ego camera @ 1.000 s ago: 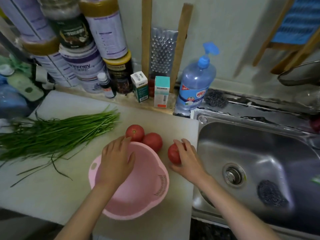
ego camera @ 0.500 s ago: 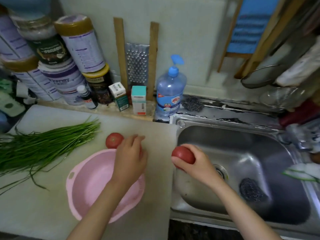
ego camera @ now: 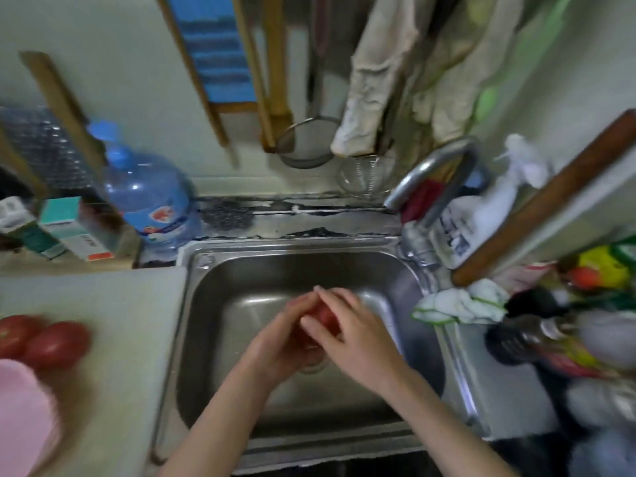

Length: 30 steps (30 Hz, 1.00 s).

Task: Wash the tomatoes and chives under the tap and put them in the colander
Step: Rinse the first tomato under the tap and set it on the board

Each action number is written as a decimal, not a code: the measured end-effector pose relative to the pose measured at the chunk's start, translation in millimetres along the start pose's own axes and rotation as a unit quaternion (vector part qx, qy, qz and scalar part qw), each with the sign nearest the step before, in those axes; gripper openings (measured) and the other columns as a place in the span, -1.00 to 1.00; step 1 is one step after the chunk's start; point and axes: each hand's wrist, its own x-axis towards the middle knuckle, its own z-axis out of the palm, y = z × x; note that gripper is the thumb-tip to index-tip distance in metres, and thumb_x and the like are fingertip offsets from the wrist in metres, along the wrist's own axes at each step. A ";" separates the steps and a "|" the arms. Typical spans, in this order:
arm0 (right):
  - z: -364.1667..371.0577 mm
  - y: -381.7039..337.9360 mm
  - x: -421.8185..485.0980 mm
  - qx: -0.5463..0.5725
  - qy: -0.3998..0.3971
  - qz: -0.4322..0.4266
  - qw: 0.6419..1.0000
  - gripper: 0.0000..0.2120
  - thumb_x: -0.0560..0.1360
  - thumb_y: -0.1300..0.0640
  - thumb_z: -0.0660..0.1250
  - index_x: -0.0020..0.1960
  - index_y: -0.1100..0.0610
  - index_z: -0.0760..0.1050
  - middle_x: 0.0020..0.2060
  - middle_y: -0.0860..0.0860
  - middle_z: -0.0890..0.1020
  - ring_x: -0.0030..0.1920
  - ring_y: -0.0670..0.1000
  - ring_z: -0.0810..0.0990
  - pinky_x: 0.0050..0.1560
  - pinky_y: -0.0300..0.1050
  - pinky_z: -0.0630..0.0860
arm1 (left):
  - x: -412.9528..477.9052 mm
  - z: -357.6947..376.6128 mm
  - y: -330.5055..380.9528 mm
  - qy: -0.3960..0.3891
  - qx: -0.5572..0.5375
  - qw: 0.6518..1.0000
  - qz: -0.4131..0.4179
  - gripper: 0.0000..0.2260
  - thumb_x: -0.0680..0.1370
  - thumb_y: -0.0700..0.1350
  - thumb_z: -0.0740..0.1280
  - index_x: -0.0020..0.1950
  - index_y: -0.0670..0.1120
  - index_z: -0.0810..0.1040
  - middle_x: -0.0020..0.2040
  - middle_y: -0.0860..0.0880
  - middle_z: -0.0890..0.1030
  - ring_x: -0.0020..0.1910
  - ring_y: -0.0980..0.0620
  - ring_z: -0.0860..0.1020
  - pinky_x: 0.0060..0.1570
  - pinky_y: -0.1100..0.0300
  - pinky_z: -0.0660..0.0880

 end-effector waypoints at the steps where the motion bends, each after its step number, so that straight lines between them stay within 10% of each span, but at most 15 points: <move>1: -13.8 18.3 -0.3 0.036 0.038 0.022 0.998 -0.21 0.40 -0.48 -0.02 0.43 0.00 0.32 0.31 -0.06 0.46 0.22 -0.04 0.51 0.27 -0.09 0.43 | 8.7 11.1 -5.1 0.020 -0.028 0.999 -0.010 -0.63 0.50 -0.03 0.34 0.28 -0.09 0.49 0.03 -0.17 0.57 -0.14 -0.07 0.57 -0.36 0.13 0.55; 4: -59.8 80.2 13.3 0.014 0.147 0.120 0.982 -0.39 0.51 -0.28 0.10 0.41 0.09 0.34 0.26 0.06 0.53 0.08 0.03 0.60 0.15 -0.04 0.50 | 27.9 37.9 -11.7 0.058 -0.066 0.996 -0.017 -0.77 0.51 -0.11 0.33 0.16 -0.06 0.50 0.12 -0.21 0.53 0.05 -0.18 0.53 -0.49 0.11 0.59; 10: -76.8 152.5 59.7 -0.028 0.063 0.146 0.987 -0.52 0.57 -0.18 0.06 0.36 0.08 0.32 0.26 0.12 0.51 0.25 0.16 0.49 0.24 0.14 0.43 | 52.6 68.0 3.8 0.076 -0.052 0.996 0.005 -0.92 0.50 -0.10 0.33 -0.02 -0.04 0.54 0.03 -0.19 0.59 0.03 -0.21 0.58 -0.48 0.13 0.58; 22: -82.5 161.3 92.5 -0.097 0.018 0.102 0.990 -0.62 0.63 -0.10 -0.03 -0.31 -0.02 0.29 -0.40 -0.07 0.43 -0.34 -0.04 0.48 -0.38 -0.29 0.26 | 77.3 88.3 29.9 0.060 -0.055 0.997 0.014 -0.76 0.50 -0.04 0.37 0.11 -0.11 0.51 -0.01 -0.21 0.62 -0.09 -0.25 0.63 -0.42 0.08 0.62; 30: -67.4 179.3 79.6 -0.056 0.080 0.066 0.993 -0.66 0.59 -0.06 0.01 -0.25 0.06 0.39 -0.33 -0.04 0.46 -0.28 0.04 0.50 -0.19 0.00 0.46 | 84.0 87.2 26.0 0.040 -0.059 0.997 -0.005 -0.59 0.48 0.13 0.37 0.19 -0.09 0.51 0.03 -0.24 0.64 -0.02 -0.28 0.64 -0.42 0.07 0.61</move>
